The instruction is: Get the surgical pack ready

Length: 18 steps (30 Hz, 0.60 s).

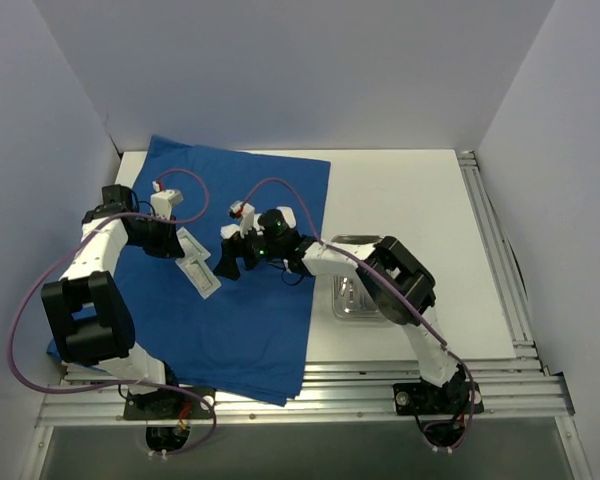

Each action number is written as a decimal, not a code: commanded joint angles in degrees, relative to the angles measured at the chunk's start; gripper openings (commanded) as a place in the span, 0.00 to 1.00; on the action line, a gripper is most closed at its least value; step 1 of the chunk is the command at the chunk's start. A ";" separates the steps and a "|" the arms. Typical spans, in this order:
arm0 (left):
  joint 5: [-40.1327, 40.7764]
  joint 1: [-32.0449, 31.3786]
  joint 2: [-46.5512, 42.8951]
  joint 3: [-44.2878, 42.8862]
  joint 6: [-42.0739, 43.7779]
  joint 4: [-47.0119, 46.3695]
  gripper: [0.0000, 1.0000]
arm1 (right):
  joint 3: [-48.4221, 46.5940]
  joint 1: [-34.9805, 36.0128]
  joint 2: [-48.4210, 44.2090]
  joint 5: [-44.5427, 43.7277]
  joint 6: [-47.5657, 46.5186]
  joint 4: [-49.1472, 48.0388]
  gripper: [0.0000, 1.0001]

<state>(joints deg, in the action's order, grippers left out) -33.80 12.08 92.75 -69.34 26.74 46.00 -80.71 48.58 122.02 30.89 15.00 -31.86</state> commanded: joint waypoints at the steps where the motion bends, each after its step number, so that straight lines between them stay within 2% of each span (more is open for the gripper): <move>1: -3.81 -0.47 -2.14 -0.44 2.09 -0.73 0.02 | -2.52 -0.24 3.39 10.82 2.30 -11.63 0.84; 5: -5.22 -0.91 -1.61 -0.88 2.09 -0.38 0.02 | -3.40 -0.15 8.40 14.01 8.62 -21.03 0.80; 12: -5.84 -1.26 -1.78 -0.80 2.00 -0.56 0.02 | -7.35 0.99 13.42 14.37 10.57 -21.05 0.72; 15: -6.19 -1.35 -1.70 -0.88 2.17 -0.56 0.02 | -10.07 1.43 15.70 14.28 10.75 -19.48 0.64; 18: -6.36 -1.35 -1.87 -0.88 2.35 -0.21 0.02 | -11.40 1.35 17.38 14.46 11.97 -18.77 0.48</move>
<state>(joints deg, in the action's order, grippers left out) -37.65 10.96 92.07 -69.34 27.73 46.02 -89.32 49.45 138.34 43.44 25.54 -48.07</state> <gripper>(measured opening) 0.031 0.520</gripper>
